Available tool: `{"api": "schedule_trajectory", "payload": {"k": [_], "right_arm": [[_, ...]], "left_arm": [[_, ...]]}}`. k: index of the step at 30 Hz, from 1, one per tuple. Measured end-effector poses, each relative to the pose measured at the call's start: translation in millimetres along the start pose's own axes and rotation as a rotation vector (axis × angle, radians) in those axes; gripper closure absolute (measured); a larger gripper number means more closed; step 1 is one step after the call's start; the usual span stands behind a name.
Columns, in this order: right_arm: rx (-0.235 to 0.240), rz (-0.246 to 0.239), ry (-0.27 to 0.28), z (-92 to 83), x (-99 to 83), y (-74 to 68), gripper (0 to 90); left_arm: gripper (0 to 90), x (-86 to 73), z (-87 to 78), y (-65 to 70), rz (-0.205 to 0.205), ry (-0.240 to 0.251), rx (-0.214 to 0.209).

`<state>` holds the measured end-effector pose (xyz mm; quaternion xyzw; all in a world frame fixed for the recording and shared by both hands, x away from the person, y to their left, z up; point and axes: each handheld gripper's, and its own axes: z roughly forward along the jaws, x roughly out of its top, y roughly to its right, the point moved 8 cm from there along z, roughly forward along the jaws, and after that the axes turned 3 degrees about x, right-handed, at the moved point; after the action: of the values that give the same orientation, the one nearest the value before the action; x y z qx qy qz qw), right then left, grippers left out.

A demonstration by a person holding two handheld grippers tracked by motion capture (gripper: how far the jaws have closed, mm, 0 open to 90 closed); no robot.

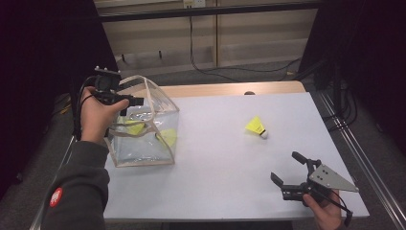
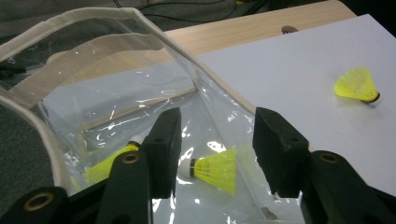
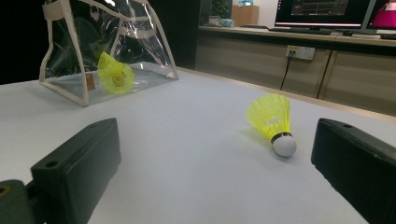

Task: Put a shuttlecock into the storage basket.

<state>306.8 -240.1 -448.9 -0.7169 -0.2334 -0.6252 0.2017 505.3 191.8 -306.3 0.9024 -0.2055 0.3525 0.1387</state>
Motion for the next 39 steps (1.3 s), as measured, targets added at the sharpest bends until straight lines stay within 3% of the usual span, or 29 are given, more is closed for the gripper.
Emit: {"api": "schedule_trajectory", "payload": {"k": [2,18,39], "right_arm": [[0.0,-0.002,0.001,0.1,0.1,0.2,1.2],[0.002,-0.005,0.001,0.2,0.3,-0.5,1.2],[0.003,-0.006,0.001,0.6,0.3,-0.7,1.2]], "left_arm": [[50.4,0.8,-0.9,4.3,-0.014,0.001,-0.015],[40.6,9.5,-12.8,37.1,0.032,-0.004,-0.088],[29.4,14.2,-17.2,61.7,0.062,0.022,-0.149]]}}
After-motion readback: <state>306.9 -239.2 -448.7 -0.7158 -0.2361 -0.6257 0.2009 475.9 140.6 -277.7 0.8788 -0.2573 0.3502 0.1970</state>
